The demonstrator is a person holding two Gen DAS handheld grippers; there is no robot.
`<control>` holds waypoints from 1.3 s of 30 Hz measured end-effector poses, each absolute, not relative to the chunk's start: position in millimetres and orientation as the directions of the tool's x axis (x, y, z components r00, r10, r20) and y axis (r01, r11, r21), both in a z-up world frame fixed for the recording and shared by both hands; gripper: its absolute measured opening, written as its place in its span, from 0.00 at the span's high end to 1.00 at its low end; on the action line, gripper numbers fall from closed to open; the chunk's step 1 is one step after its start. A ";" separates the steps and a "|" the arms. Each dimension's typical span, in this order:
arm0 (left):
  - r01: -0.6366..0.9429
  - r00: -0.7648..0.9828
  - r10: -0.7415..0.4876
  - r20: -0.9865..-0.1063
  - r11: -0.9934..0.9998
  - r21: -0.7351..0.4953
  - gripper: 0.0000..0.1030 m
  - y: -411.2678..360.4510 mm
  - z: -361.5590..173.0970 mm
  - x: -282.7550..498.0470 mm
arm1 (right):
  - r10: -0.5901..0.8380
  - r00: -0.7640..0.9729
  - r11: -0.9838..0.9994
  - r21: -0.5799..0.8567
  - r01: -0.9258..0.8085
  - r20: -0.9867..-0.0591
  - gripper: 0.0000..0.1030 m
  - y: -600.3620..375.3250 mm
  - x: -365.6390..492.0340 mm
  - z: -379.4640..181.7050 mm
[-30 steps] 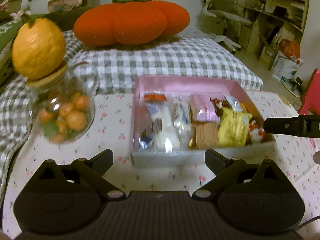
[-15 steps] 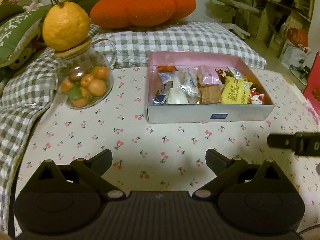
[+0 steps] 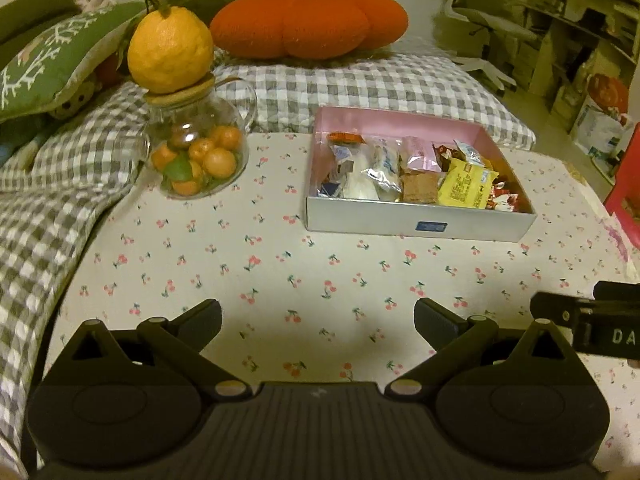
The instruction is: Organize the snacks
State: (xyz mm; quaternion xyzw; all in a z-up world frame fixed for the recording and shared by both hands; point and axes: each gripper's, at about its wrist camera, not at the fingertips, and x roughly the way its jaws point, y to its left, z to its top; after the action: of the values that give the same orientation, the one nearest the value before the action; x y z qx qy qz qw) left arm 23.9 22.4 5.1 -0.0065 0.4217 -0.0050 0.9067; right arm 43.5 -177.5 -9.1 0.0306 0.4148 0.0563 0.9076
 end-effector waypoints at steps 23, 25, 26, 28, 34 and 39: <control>-0.019 0.626 0.011 -0.780 1.000 -0.001 0.00 12.3 1.2 15.2 | 0.085 0.659 0.996 0.047 -0.076 -0.747 0.09 -172.4 41.2 -11.7; -0.020 0.628 0.014 -0.778 1.000 0.001 0.00 11.9 2.0 15.0 | 0.084 0.658 0.996 0.045 -0.075 -0.748 0.09 -172.4 41.5 -12.3; -0.022 0.629 0.015 -0.777 1.000 0.002 0.00 11.7 2.0 14.8 | 0.084 0.658 0.996 0.045 -0.076 -0.748 0.09 -172.5 41.6 -12.5; -0.023 0.630 0.017 -0.777 1.000 0.002 0.00 11.7 2.8 15.2 | 0.084 0.658 0.996 0.045 -0.075 -0.748 0.09 -172.6 41.6 -12.6; -0.021 0.628 0.015 -0.778 1.000 0.003 0.00 11.8 3.1 15.2 | 0.084 0.657 0.996 0.044 -0.078 -0.749 0.09 -172.5 41.5 -12.9; -0.017 0.627 0.013 -0.779 1.000 0.003 0.00 11.8 3.0 15.3 | 0.086 0.656 0.996 0.044 -0.081 -0.750 0.09 -172.1 41.5 -13.9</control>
State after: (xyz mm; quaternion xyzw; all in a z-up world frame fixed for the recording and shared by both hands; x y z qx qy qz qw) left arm 15.3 11.8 3.0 -0.0023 0.4318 0.0083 0.9019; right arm 41.5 -172.1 -13.9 0.0032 0.4123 0.0457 0.9099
